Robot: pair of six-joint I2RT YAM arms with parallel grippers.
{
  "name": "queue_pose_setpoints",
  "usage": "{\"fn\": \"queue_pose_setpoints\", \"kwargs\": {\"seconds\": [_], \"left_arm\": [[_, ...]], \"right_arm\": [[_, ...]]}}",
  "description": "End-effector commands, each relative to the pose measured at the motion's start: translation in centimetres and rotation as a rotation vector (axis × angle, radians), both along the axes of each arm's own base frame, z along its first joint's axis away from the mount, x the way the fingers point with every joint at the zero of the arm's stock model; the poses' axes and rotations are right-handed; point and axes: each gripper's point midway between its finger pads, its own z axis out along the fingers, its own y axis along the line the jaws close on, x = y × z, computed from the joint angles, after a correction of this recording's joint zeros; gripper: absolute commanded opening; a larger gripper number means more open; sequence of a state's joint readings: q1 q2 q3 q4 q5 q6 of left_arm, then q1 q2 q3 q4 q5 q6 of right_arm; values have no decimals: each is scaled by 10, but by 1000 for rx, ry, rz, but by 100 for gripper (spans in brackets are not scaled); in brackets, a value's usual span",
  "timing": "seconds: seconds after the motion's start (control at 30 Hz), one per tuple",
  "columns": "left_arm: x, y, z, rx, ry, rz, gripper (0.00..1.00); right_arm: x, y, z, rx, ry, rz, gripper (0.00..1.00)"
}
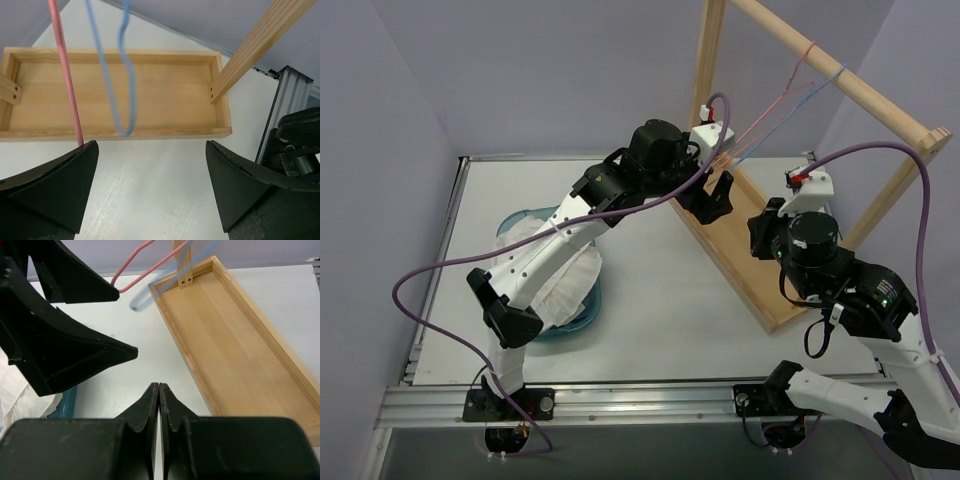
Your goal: Remove the skirt from the hanger
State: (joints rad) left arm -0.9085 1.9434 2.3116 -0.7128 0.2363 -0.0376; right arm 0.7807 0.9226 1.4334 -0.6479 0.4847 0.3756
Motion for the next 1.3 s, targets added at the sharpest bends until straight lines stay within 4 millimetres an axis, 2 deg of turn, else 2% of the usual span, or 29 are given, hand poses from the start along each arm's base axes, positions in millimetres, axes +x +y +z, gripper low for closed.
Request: {"fn": "queue_pose_setpoints", "kwargs": {"seconds": [0.0, 0.13, 0.27, 0.43, 0.53, 0.6, 0.63, 0.67, 0.73, 0.77, 0.83, 0.87, 0.9, 0.93, 0.97, 1.03, 1.1, 1.23, 1.27], "left_arm": [[5, 28, -14, 89, 32, 61, 97], [9, 30, -17, 100, 35, 73, 97], [6, 30, -11, 70, 26, 65, 96], [2, 36, -5, 57, 9, 68, 96], [-4, 46, 9, 37, -17, 73, 96], [-4, 51, 7, 40, -18, 82, 97], [-8, 57, 15, 26, -30, 86, 96], [-7, 61, 9, 37, -20, 93, 96], [-8, 69, 11, 33, -23, 102, 96], [-11, 77, 19, 18, -33, 109, 96], [-9, 87, 15, 16, -24, 124, 96], [-12, 96, 25, -10, -28, 130, 95], [-13, 98, 25, -26, -14, 113, 95], [-8, 112, 24, -35, 0, 134, 95], [-8, 117, 24, -49, 20, 137, 95], [-4, 128, 17, -57, 42, 139, 95], [-8, 137, 24, -79, 28, 145, 94], [-14, 148, 22, -86, 35, 135, 94], [-14, 149, 18, -80, 45, 136, 94]], "right_arm": [[9, 2, 9, 5, -33, -27, 0], [12, 9, 15, 28, -26, -19, 0], [16, 11, 22, 30, -36, -25, 0], [24, 6, 32, 39, -37, -97, 0], [27, 5, 39, 25, -45, -111, 0], [32, 4, 38, -11, -33, -129, 4], [33, -2, 50, -11, -53, -153, 6], [34, -5, 53, -22, -54, -169, 8], [39, -11, 54, -64, -44, -202, 11], [41, -20, 63, -79, -59, -235, 21], [49, -25, 61, -126, -43, -256, 40], [54, -34, 66, -134, -45, -276, 59], [61, -36, 64, -142, -35, -282, 68], [67, -41, 64, -142, -29, -294, 87], [72, -46, 63, -140, -21, -310, 94], [87, -62, 60, -125, 2, -360, 100], [100, -74, 55, -122, 20, -405, 100], [127, -69, 47, -119, 6, -360, 100], [135, -68, 50, -107, -13, -354, 100]]}}
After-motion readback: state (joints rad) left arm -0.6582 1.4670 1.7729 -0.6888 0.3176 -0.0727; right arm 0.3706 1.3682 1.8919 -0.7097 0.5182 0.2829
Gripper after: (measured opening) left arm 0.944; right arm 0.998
